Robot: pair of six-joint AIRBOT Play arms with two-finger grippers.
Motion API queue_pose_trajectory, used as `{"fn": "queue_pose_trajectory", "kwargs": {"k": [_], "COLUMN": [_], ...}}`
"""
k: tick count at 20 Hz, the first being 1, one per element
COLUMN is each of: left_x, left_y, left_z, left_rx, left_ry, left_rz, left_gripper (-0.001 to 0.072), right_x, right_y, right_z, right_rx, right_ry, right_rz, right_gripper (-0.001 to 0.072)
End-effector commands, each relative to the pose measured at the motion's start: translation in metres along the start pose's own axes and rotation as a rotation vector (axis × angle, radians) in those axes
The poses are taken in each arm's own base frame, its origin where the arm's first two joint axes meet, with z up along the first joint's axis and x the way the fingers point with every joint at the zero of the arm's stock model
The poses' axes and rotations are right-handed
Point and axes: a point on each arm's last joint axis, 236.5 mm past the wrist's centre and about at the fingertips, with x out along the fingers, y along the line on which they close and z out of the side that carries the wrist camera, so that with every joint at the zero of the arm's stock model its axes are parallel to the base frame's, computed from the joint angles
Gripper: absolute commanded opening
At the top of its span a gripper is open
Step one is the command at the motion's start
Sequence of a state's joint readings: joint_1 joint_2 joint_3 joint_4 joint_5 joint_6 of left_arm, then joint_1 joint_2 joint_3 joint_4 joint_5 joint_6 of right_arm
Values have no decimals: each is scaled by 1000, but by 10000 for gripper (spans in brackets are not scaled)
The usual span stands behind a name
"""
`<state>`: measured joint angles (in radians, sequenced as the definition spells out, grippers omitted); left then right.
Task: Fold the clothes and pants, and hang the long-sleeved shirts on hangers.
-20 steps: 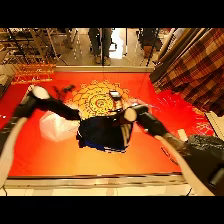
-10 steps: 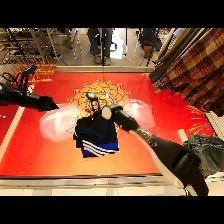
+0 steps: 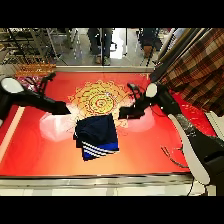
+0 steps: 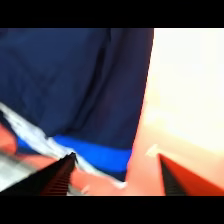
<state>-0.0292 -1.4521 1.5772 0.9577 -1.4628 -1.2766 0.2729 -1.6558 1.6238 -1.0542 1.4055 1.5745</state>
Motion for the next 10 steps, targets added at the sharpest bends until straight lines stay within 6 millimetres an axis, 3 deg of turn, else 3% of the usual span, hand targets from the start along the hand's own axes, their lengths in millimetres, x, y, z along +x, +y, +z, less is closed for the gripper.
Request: {"fn": "queue_pose_trajectory", "kwargs": {"k": [1, 4, 5, 8, 9, 10], "left_x": [22, 15, 14, 13, 13, 13], "left_y": [-2, 4, 4, 2, 1, 0], "left_z": [-5, -5, -7, -16, -19, -20], "left_rx": [3, -9, -11, -13, -12, -12], "left_ry": [51, 43, 51, 91, 102, 106], "left_rz": [-19, -10, -12, -24, -27, -29], "left_gripper": [15, 15, 15, 15, 15, 15], "right_x": [59, 111, 123, 149, 152, 149], "right_y": [25, 41, 49, 49, 51, 53], "right_z": [-22, -21, -18, -7, 0, 11], "right_rx": [98, 139, 141, 172, 167, 157], "right_ry": [9, 4, 5, 16, 9, -23], "right_rz": [238, 289, 320, 318, 319, 319], "right_gripper": [655, 662, 661, 631, 541, 404]}}
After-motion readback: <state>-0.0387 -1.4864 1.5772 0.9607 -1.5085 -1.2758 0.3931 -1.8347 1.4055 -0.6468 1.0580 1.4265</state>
